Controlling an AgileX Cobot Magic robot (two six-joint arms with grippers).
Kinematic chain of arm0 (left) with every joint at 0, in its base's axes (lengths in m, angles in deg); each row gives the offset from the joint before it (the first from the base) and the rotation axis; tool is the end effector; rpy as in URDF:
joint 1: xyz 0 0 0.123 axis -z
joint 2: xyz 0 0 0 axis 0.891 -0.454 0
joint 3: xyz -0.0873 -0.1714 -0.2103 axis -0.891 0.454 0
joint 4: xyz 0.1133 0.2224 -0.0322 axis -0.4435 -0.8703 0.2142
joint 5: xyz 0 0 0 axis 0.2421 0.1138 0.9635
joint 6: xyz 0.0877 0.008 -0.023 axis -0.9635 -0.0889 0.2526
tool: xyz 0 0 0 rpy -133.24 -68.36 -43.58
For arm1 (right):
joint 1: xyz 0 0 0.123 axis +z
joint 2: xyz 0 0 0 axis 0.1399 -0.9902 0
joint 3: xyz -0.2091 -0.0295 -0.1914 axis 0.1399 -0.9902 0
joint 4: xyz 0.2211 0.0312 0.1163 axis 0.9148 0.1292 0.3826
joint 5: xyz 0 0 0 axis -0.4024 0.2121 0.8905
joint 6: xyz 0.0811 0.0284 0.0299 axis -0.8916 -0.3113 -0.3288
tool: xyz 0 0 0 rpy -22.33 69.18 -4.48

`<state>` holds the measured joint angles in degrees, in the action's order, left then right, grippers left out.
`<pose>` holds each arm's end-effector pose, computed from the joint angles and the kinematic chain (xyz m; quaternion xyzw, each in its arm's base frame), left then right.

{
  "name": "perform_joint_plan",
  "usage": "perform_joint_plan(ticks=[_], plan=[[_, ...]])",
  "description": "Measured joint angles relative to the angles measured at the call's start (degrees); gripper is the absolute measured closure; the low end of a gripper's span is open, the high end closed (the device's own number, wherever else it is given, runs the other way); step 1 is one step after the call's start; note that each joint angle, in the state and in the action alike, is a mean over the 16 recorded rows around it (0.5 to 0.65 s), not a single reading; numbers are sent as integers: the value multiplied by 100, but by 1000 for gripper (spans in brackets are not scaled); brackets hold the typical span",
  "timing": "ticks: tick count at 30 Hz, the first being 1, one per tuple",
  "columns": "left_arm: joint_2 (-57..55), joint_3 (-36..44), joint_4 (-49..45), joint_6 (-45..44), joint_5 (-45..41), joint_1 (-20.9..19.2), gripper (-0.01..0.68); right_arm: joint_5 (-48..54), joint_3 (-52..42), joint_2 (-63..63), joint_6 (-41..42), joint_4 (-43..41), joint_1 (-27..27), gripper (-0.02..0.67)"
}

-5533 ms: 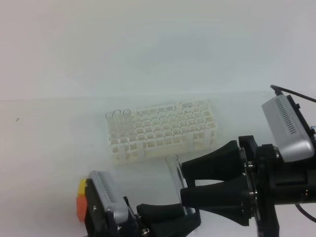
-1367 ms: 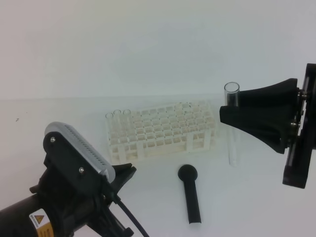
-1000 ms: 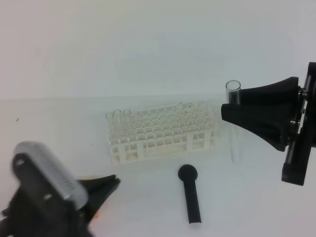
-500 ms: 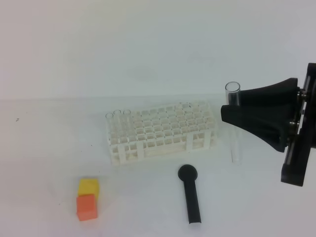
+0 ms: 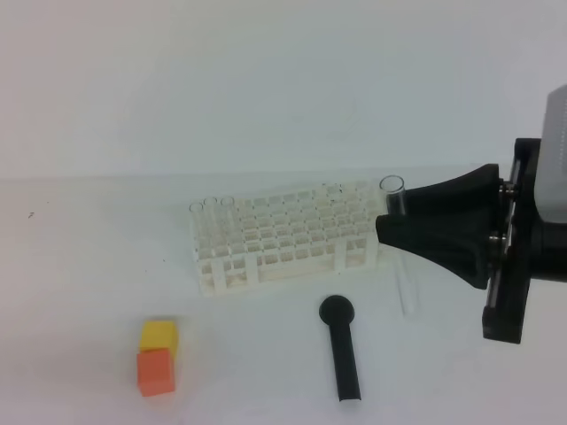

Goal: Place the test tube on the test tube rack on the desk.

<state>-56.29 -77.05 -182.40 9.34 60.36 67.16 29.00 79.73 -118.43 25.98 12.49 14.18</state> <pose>0.0525 -0.0105 0.2365 0.1866 0.6325 0.1047 0.7444 0.2049 0.1469 0.3287 -0.4529 0.6463 0.2944 0.5390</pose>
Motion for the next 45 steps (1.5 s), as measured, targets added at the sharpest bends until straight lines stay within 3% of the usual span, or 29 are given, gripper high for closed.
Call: perform_joint_plan(ticks=[9, 18, 25, 32, 37, 45], plan=[[237, 557, 7, 22, 95, -10, 674, 194, -1, -50, 10, -10, 0, 521], [225, 624, 7, 36, 139, -5, 674, -67, -1, -50, 81, -10, 0, 521], [222, 625, 7, 16, 139, -5, 674, -1018, -10, -50, 211, -49, -3, 521], [222, 625, 7, -19, 144, -5, 674, -2788, -206, -51, 56, -451, -37, 521], [218, 614, 18, -44, 147, -6, 674, -4029, -439, -100, -1696, -1794, -39, 521], [218, 614, 18, -48, 147, -6, 674, -5835, -588, -644, -6971, -5986, 335, 521]])
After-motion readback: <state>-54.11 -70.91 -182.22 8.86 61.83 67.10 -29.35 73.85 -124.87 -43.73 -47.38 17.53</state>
